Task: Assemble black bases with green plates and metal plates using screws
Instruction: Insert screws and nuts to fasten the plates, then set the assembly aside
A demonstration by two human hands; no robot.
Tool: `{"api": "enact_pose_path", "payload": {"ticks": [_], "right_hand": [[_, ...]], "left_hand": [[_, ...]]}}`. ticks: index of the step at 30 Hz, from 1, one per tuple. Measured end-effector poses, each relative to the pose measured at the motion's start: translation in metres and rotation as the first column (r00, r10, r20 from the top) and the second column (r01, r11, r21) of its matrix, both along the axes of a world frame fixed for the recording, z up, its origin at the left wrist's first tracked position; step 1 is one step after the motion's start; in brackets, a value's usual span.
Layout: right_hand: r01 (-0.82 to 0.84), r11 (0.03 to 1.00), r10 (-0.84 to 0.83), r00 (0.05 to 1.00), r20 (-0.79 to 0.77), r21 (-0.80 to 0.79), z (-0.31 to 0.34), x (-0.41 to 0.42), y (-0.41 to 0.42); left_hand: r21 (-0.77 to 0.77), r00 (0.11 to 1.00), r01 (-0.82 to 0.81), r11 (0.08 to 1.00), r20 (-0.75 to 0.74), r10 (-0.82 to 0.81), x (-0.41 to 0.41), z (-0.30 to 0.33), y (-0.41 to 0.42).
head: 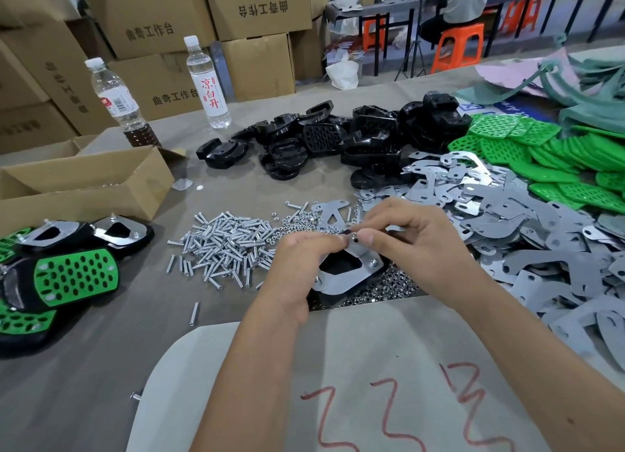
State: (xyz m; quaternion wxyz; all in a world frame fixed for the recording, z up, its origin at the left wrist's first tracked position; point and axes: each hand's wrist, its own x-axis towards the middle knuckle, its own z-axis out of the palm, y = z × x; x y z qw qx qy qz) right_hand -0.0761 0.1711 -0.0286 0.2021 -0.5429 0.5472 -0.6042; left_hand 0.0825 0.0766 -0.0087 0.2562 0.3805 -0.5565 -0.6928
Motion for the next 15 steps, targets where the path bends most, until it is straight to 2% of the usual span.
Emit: {"api": "enact_pose_path", "payload": {"ticks": [3,6,11,15], "right_hand": [[0.062,0.998,-0.062,0.998,0.002,-0.018,-0.001,0.000,0.000],[0.046,0.999,-0.046,0.998,-0.033,0.010,0.002,0.009,0.002],[0.104,0.994,-0.102,0.994,0.047,-0.036,0.003,0.007,0.001],[0.091,0.996,-0.091,0.996,-0.025,0.002,0.004,0.013,0.000]], "left_hand": [[0.032,1.000,-0.004,0.999,-0.014,0.005,-0.001,0.000,0.000],[-0.005,1.000,0.002,1.000,-0.007,-0.002,-0.001,-0.001,-0.001],[0.061,0.999,-0.040,0.997,-0.013,0.041,-0.002,0.000,0.001],[0.025,0.998,-0.056,0.998,-0.004,0.056,-0.003,-0.002,0.001]]}}
